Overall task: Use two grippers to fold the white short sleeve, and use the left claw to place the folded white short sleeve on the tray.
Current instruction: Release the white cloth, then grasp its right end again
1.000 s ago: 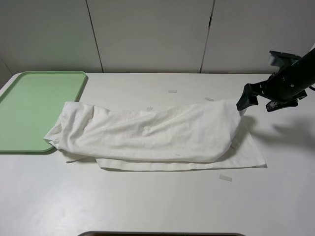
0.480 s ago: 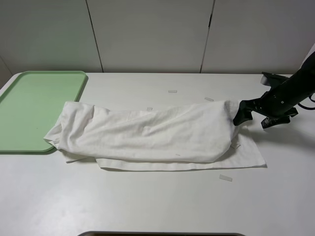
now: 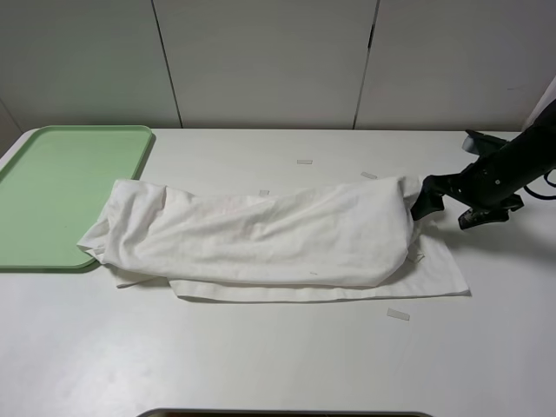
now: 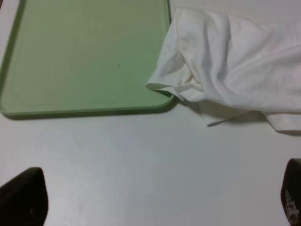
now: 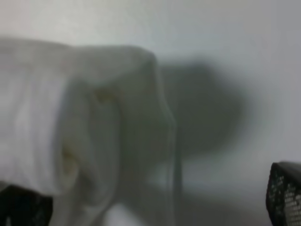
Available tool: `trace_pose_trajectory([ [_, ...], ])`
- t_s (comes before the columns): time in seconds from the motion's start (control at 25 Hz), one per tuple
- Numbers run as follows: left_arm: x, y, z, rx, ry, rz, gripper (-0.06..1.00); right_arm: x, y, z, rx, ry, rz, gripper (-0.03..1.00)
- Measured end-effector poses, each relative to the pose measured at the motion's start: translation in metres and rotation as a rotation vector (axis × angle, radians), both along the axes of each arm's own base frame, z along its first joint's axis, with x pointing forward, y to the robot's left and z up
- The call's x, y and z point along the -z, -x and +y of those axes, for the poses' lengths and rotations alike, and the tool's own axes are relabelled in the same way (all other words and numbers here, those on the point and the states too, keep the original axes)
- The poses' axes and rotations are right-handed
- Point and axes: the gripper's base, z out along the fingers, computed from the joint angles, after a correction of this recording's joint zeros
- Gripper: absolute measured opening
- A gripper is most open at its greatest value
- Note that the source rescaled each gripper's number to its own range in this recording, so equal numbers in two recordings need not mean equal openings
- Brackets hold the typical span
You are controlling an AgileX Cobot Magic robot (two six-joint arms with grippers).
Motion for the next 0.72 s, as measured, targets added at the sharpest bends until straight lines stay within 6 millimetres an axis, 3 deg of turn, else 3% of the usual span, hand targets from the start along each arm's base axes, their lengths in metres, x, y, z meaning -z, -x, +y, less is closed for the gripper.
trace_pose_trajectory([
  [0.72, 0.0, 0.0, 0.0, 0.0, 0.0, 0.0, 1.0, 0.0, 0.005, 0.015, -0.048, -0.178, 0.063, 1.0],
])
